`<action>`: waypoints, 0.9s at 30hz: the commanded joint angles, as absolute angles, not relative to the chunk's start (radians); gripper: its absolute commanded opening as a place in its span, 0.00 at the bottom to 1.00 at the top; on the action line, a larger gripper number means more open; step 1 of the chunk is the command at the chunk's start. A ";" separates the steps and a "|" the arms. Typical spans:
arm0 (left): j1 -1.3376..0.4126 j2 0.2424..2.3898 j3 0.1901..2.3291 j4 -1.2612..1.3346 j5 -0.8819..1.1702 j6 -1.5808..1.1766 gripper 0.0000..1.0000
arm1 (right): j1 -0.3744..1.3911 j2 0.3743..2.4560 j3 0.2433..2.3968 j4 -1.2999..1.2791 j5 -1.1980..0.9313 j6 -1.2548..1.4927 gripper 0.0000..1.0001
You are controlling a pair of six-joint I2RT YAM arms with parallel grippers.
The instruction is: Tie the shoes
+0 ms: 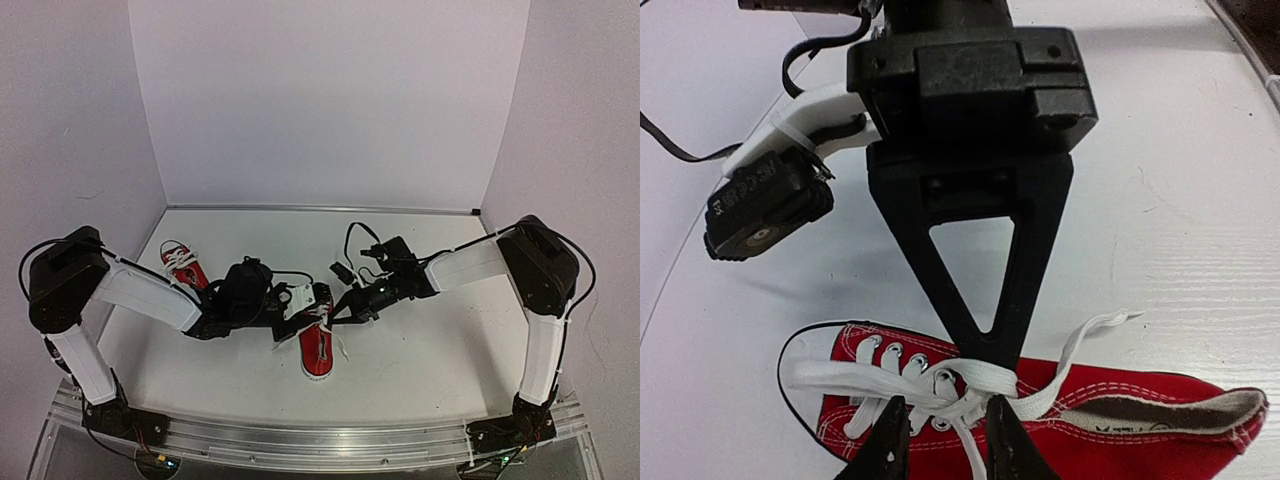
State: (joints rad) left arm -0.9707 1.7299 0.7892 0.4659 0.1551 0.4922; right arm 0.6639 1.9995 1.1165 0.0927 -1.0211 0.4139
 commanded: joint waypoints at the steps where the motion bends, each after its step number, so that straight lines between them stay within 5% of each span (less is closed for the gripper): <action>1: -0.974 1.644 0.774 0.335 0.166 0.523 0.30 | 0.669 1.945 1.117 0.124 -0.994 0.420 0.00; 7: -0.955 1.560 0.737 0.301 0.153 0.484 0.40 | 0.669 1.926 1.107 0.123 -0.982 0.426 0.00; 14: -0.901 1.528 0.798 0.293 0.161 0.332 0.66 | 0.670 1.913 1.116 0.117 -0.983 0.439 0.00; 27: -0.841 1.689 0.968 0.343 0.280 -0.069 0.68 | 0.696 1.893 1.116 0.103 -0.962 0.440 0.00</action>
State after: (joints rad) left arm -0.8533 1.6493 0.9132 0.2989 0.2391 0.0847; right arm 0.6871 1.9573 1.1122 0.0935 -0.9775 0.4364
